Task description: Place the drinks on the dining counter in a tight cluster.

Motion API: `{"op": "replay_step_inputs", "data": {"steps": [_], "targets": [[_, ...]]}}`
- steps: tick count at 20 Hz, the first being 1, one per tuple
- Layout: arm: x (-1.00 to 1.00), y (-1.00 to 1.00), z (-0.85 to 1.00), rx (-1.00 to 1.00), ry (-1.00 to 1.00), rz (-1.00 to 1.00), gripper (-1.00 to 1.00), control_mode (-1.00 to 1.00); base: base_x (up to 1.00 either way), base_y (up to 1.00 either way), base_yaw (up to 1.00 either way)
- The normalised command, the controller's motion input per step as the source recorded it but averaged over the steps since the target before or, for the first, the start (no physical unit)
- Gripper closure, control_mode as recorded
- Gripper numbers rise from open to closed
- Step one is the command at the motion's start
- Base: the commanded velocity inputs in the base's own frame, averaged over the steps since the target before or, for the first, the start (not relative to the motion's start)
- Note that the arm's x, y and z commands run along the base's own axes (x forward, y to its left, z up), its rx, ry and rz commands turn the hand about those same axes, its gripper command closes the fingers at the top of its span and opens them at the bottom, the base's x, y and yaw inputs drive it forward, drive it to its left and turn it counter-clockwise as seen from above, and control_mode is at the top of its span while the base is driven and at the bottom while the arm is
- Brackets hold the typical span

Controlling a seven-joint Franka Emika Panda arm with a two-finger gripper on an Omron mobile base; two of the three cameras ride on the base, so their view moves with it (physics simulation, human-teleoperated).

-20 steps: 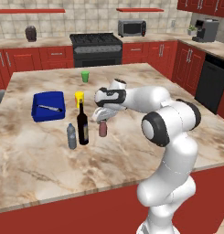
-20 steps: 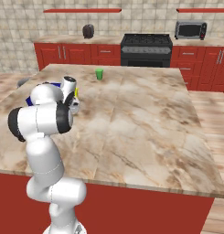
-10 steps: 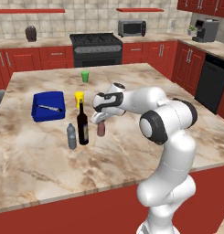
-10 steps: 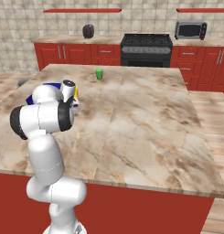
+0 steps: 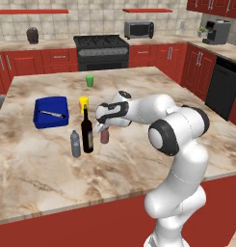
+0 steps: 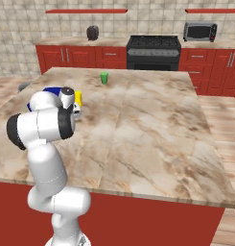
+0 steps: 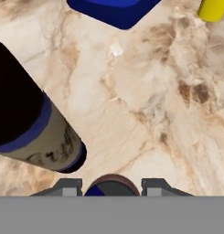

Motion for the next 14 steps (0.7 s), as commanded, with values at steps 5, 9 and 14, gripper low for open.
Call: {"op": "replay_step_inputs", "data": {"steps": [5,9,14], "targets": [[-0.22,0.00,0.00,0.00,-0.02,0.00,1.00,-1.00,0.00,0.00,0.00],[-0.01,0.00,0.00,0.00,0.00,0.00,1.00,-1.00,0.00,0.00,0.00],[-0.06,0.01,-0.10,0.00,0.01,0.00,1.00,-1.00,0.00,0.00,0.00]]}}
